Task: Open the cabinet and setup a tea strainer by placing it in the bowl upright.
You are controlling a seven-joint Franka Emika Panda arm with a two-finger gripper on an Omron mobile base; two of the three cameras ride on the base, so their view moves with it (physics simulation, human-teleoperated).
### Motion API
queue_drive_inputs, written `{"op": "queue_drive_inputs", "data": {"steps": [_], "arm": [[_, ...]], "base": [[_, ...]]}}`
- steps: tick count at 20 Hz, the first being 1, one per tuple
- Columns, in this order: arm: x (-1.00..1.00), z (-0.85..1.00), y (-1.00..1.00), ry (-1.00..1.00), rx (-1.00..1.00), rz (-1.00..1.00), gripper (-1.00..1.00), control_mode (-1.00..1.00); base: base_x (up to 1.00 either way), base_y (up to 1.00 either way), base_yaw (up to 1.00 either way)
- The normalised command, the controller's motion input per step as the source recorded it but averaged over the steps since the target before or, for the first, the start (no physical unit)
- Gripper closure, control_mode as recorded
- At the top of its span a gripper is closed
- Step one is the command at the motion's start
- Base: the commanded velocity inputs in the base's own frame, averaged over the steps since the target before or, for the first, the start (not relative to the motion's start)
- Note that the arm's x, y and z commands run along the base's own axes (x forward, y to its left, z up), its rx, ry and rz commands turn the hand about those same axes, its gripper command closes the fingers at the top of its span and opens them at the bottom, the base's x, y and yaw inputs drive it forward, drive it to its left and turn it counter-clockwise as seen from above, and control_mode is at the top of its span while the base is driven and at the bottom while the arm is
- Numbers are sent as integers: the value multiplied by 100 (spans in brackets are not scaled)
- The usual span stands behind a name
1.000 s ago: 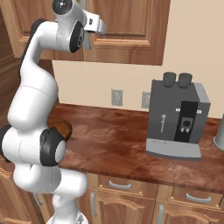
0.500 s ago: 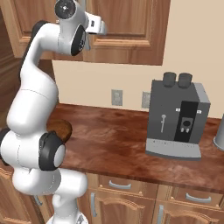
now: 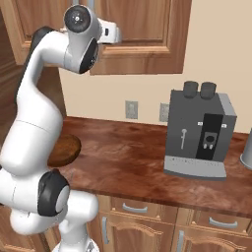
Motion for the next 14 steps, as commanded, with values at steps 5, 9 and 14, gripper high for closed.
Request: {"op": "queue_drive_inputs", "data": {"steps": [5, 9, 14], "arm": [[-75, 36, -68, -1, 9, 7, 100, -100], [-77, 37, -78, 0, 18, 6, 100, -100], [-76, 28, -74, 0, 8, 3, 100, -100]], "base": [[0, 0, 0], [0, 0, 0], [0, 0, 0]]}}
